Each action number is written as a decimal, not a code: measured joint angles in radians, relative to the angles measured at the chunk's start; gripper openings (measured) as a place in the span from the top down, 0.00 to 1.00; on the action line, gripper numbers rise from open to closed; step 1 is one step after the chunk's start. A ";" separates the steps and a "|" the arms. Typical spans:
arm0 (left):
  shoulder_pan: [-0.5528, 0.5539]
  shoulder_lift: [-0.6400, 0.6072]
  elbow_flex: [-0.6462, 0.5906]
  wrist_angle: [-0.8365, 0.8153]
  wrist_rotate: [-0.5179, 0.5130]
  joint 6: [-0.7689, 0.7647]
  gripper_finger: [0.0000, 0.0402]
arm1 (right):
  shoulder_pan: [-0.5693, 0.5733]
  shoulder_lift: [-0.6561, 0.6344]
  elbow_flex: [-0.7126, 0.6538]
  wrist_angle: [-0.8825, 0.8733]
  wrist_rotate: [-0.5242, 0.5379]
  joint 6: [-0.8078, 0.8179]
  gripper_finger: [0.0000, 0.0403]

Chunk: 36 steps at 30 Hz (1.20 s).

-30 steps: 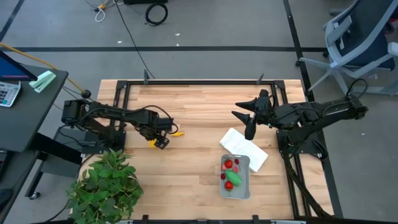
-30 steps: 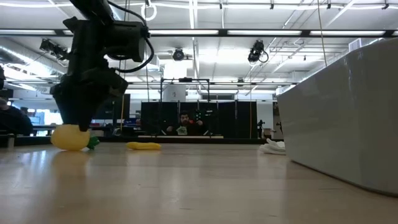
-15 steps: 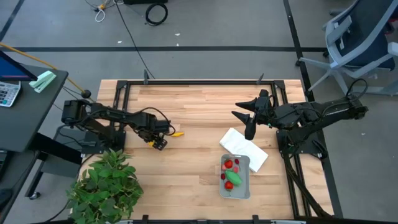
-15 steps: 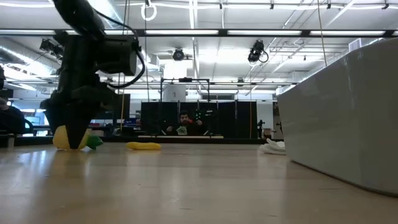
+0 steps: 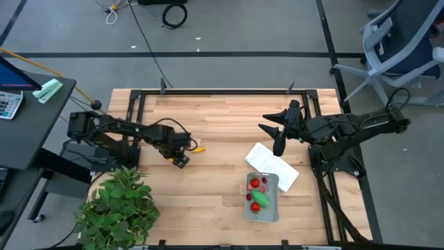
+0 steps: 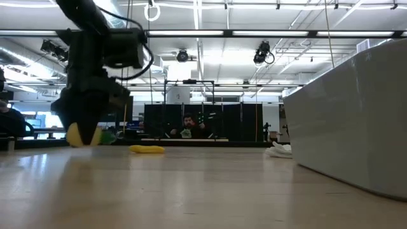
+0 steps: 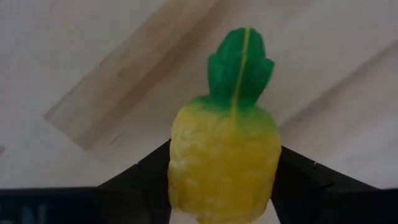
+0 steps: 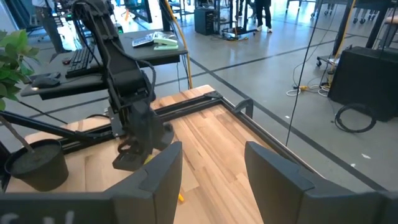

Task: Pick and placing Produce into tupperware
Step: Put the yellow pineapple into the gray bin

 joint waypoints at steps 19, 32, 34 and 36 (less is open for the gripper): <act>-0.145 0.104 0.435 0.574 -0.038 0.260 0.50 | 0.000 0.000 0.000 -0.004 0.000 0.000 0.55; -0.270 0.631 0.921 0.634 -0.037 0.529 0.48 | 0.000 0.000 0.000 -0.020 0.000 0.000 0.55; -0.282 0.704 0.983 0.643 -0.037 0.544 0.48 | 0.000 0.000 0.000 -0.020 0.000 0.001 0.55; -0.288 0.757 1.020 0.606 -0.036 0.547 0.48 | 0.000 0.000 0.000 -0.019 0.000 0.000 0.55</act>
